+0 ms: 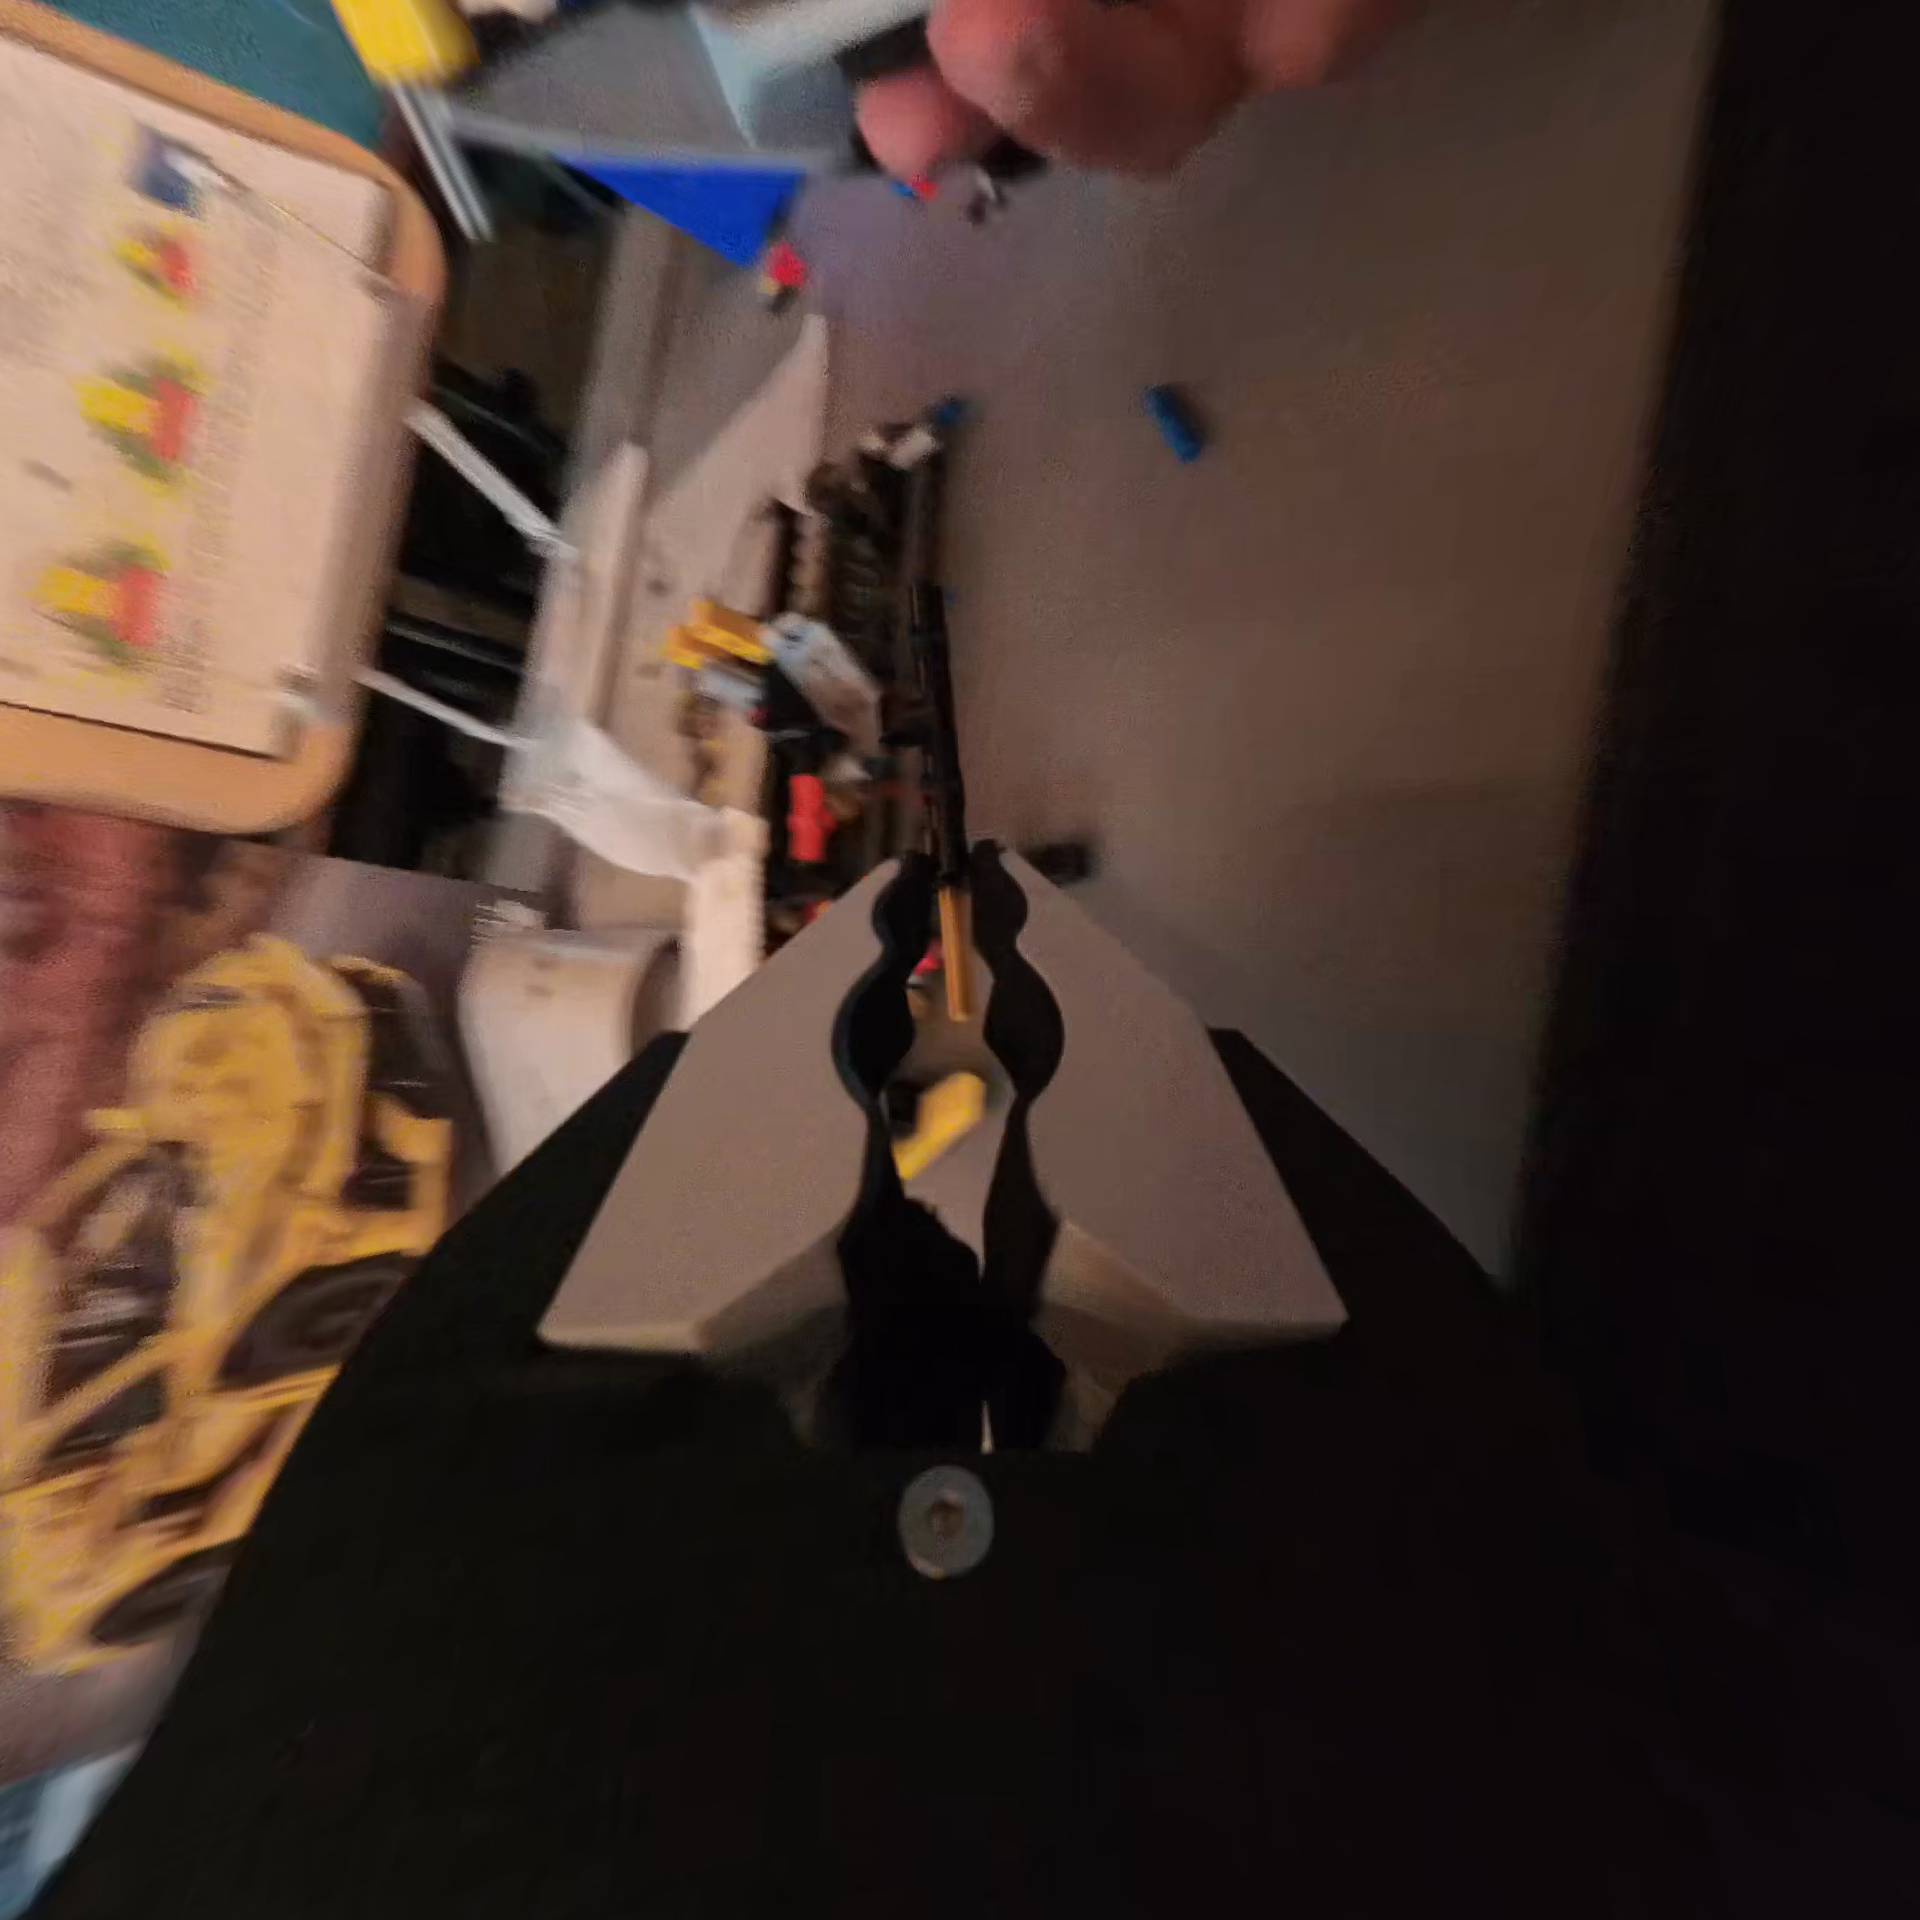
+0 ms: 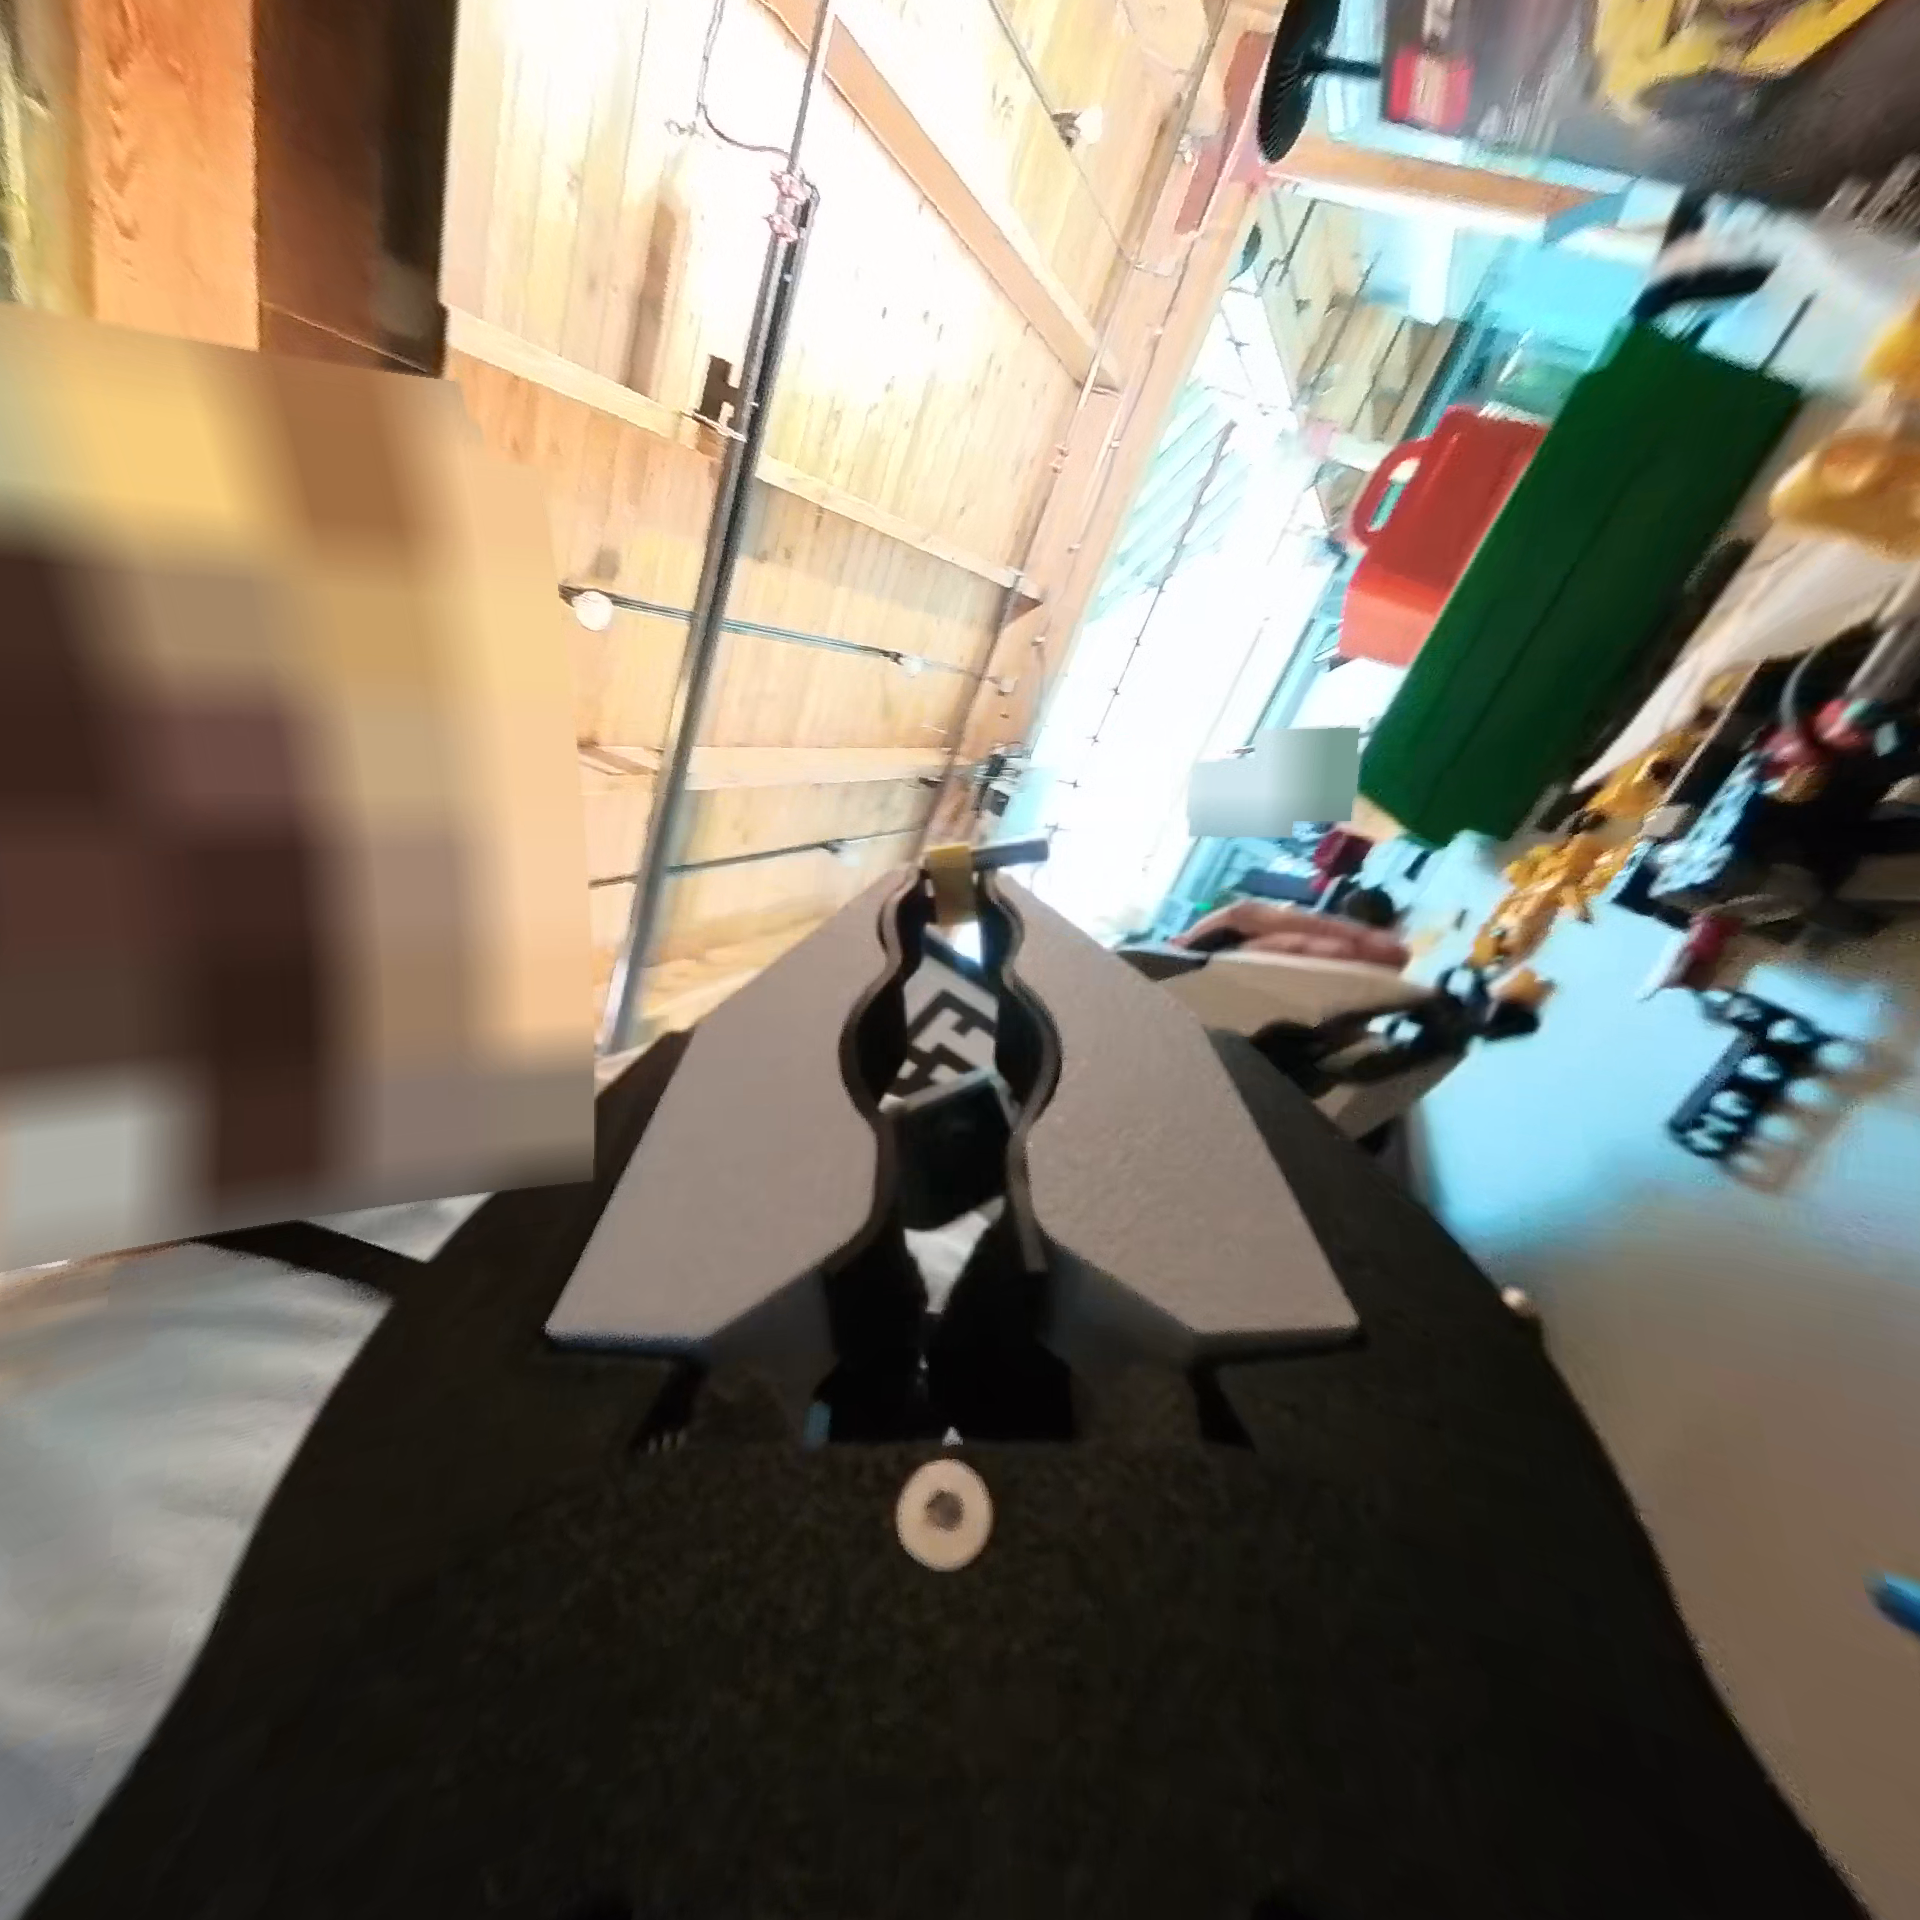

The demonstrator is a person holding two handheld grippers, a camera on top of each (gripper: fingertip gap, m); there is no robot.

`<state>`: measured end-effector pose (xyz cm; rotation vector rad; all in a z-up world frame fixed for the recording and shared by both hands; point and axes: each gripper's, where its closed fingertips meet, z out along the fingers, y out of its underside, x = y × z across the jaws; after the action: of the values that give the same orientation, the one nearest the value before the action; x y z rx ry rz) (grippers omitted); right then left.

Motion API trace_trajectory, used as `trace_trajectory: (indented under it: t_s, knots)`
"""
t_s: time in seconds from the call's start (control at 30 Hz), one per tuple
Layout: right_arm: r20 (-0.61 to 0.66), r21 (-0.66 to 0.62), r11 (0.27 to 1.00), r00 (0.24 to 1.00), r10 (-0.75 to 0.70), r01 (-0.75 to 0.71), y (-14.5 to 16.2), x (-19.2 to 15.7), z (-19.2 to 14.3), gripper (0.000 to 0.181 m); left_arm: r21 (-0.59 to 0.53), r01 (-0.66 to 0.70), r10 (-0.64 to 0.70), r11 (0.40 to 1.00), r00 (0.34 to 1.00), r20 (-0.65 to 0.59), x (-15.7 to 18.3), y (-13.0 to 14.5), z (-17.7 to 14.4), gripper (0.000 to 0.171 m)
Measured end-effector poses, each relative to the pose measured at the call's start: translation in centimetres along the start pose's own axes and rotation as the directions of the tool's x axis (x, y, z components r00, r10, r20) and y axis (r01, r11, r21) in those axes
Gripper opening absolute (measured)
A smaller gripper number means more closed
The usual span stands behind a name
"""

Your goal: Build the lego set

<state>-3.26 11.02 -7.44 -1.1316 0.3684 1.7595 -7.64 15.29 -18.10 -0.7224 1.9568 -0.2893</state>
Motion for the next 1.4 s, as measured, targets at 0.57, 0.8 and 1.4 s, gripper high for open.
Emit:
trace_trajectory:
  t_s: [0.57,0.8,1.4]
  knots:
    - [-0.04,0.002,0.997,0.997,-0.072,0.072,-0.6,-0.8,-2.0,0.008,-0.223,0.427,-0.482,0.876,0.762,-0.433,4.6,3.3,-2.3,0.017]
    - [0.017,0.039,0.999,1.0,-0.015,0.014,-1.3,-1.2,-2.3,0.008,-0.177,0.372,-0.412,0.911,0.81,-0.418,4.9,3.4,-2.2,0.002]
    - [-0.02,0.007,0.999,0.999,-0.031,0.032,-0.8,-0.6,-1.9,0.008,-0.077,-0.182,0.152,0.98,0.943,-0.295,3.2,5.6,-3.5,0.022]
